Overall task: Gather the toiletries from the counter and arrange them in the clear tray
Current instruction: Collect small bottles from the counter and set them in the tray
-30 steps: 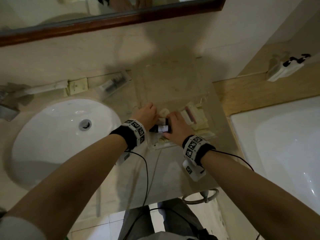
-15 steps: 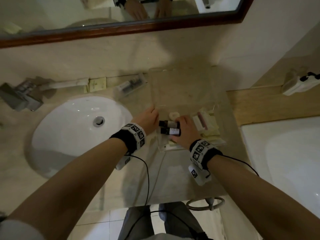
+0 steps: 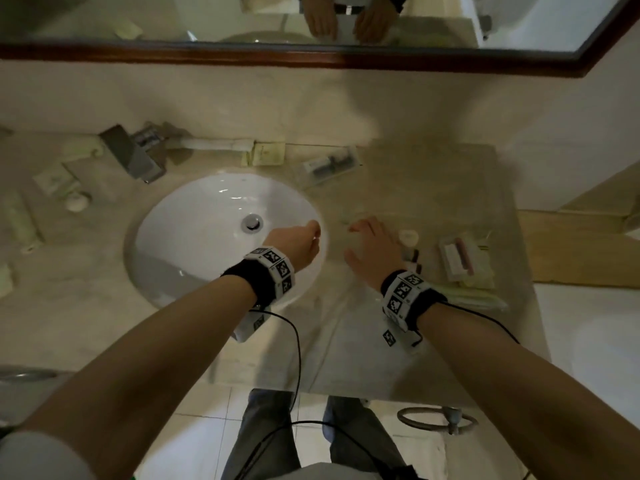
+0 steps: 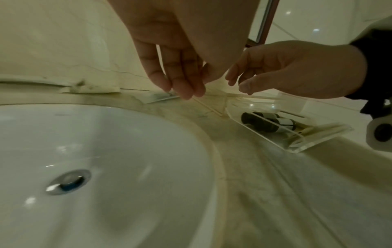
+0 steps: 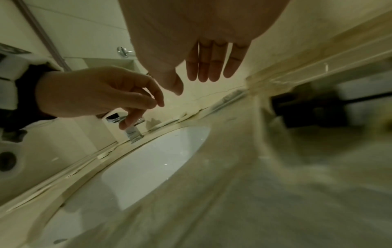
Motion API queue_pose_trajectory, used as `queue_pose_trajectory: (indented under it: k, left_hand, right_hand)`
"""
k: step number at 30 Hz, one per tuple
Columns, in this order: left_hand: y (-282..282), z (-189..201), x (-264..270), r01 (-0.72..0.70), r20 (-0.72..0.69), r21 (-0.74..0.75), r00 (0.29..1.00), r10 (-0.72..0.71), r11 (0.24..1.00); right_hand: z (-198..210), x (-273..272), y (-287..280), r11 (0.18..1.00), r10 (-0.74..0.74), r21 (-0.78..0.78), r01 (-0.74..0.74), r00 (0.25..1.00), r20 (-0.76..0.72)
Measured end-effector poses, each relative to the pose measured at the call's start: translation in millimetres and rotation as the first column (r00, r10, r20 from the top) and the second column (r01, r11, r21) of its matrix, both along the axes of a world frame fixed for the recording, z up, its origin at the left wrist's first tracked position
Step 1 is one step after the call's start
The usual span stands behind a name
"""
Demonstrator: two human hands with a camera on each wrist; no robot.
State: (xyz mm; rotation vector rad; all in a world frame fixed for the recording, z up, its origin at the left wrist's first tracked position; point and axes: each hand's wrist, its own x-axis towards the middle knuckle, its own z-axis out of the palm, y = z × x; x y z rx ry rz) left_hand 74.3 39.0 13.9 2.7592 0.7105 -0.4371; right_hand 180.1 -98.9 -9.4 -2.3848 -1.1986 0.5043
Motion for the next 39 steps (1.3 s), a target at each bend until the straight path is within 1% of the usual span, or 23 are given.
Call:
queue_pose_trajectory:
  k: [2, 4, 6, 7, 10, 12, 14, 18, 20, 22, 25, 28, 30, 32, 33, 35, 37, 39]
  left_hand:
    - [20.5, 0.5, -22.7, -0.039, -0.003, 0.012, 0.999, 0.039, 0.999]
    - [43.6, 3.1, -48.1, -0.102, 0.01, -0.008, 0.995, 0.102, 0.995]
    - [71.0, 4.5, -76.5, -0.186, 0.056, -0.033, 0.981, 0.188, 0.982]
    - [76.6, 4.8, -81.8, -0.221, 0.068, -0.049, 0.972, 0.224, 0.974]
    - [131.4, 6.6, -133.8, -0.4, 0.095, -0.108, 0.907, 0.41, 0.91]
    - [172.3, 3.4, -169.8, -0.468, 0.13, -0.097, 0.869, 0.477, 0.879]
    - [211.6, -1.7, -206.2, -0.547, 0.138, -0.097, 0.82, 0.556, 0.831]
    - [282.0, -20.4, -263.2, -0.674, 0.065, -0.098, 0.73, 0.681, 0.732]
    - [312.6, -29.9, -279.4, -0.689, 0.058, -0.082, 0.718, 0.694, 0.72]
    - [337.8, -37.8, -285.7, -0.67, 0.057, -0.028, 0.74, 0.67, 0.742]
    - [366.4, -45.1, -282.0, -0.659, 0.057, 0.049, 0.752, 0.657, 0.75]
    - [387.7, -50.5, -271.1, -0.629, 0.064, 0.036, 0.777, 0.627, 0.776]
    - [395.6, -56.2, -267.5, -0.565, 0.016, 0.03, 0.825, 0.564, 0.825]
    - [397.9, -59.6, -266.5, -0.474, -0.033, 0.073, 0.878, 0.478, 0.877]
    - [398.7, -61.0, -266.0, -0.447, -0.04, 0.091, 0.891, 0.451, 0.89]
    - [398.5, -61.1, -264.6, -0.431, -0.049, 0.115, 0.898, 0.438, 0.895]
    - [396.0, -57.9, -263.2, -0.438, -0.078, 0.135, 0.889, 0.451, 0.889]
    - [387.8, -51.4, -261.5, -0.448, -0.104, 0.107, 0.883, 0.458, 0.888]
  right_hand:
    - [3.0, -17.1, 23.2, 0.999, 0.047, 0.026, -0.047, 0.999, -0.011]
    - [5.5, -35.4, 49.8, 0.995, 0.076, 0.065, -0.075, 0.997, -0.012]
    - [10.7, -57.3, 81.9, 0.992, 0.106, 0.067, -0.103, 0.993, -0.052]
    - [12.5, -61.0, 87.9, 0.993, 0.109, 0.043, -0.106, 0.991, -0.082]
    - [16.6, -101.3, 148.8, 0.979, 0.198, -0.03, -0.202, 0.973, -0.115]
    - [18.9, -129.2, 190.6, 0.975, 0.216, -0.019, -0.22, 0.968, -0.129]
    - [18.3, -156.6, 229.5, 0.983, 0.178, -0.004, -0.181, 0.97, -0.167]
    - [6.6, -200.8, 287.5, 0.999, 0.039, -0.022, -0.049, 0.948, -0.316]
    - [-2.8, -213.2, 304.8, 1.0, -0.02, -0.018, 0.014, 0.924, -0.381]
    - [-11.2, -218.0, 313.0, 0.999, -0.037, -0.025, 0.03, 0.916, -0.4]
    - [-19.7, -214.5, 314.1, 0.998, -0.042, -0.066, 0.018, 0.924, -0.379]
    - [-23.5, -203.6, 308.8, 0.994, -0.069, -0.107, 0.034, 0.937, -0.342]
    - [-23.6, -195.9, 305.2, 0.991, -0.101, -0.114, 0.067, 0.94, -0.325]
    - [-23.2, -189.5, 301.1, 0.989, -0.138, -0.099, 0.111, 0.937, -0.32]
    - [-21.2, -186.9, 298.4, 0.988, -0.148, -0.091, 0.125, 0.936, -0.319]
    - [-19.2, -182.6, 292.7, 0.988, -0.149, -0.086, 0.128, 0.938, -0.313]
    - [-18.8, -180.5, 286.8, 0.989, -0.14, -0.08, 0.121, 0.94, -0.311]
    - [-20.1, -178.3, 279.8, 0.991, -0.135, -0.055, 0.124, 0.936, -0.325]
